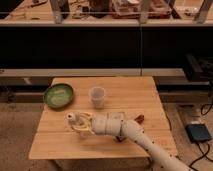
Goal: Stand the bottle upright
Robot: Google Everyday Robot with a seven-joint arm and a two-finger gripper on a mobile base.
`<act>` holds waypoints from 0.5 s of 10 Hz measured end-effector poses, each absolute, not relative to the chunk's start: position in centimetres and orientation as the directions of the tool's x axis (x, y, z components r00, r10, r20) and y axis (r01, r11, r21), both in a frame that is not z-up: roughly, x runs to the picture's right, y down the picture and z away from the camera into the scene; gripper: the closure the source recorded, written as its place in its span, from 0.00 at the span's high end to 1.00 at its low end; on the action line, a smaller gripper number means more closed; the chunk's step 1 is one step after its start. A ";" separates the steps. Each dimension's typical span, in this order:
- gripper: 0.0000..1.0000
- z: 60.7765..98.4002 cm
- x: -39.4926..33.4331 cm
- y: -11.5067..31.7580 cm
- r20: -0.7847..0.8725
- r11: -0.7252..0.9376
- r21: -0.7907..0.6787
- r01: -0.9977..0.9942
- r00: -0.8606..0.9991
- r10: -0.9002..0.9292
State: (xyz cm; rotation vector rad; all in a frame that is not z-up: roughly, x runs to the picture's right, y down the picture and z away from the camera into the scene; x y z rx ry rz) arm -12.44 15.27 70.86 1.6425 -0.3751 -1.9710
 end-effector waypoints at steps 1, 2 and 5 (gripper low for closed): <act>0.80 71.2 -12.1 15.4 -0.815 -0.814 0.534 0.231 -0.115 -0.567; 0.80 71.5 -11.7 15.7 -0.814 -0.813 0.533 0.236 -0.122 -0.569; 0.80 71.7 -10.7 15.9 -0.814 -0.816 0.521 0.252 -0.139 -0.563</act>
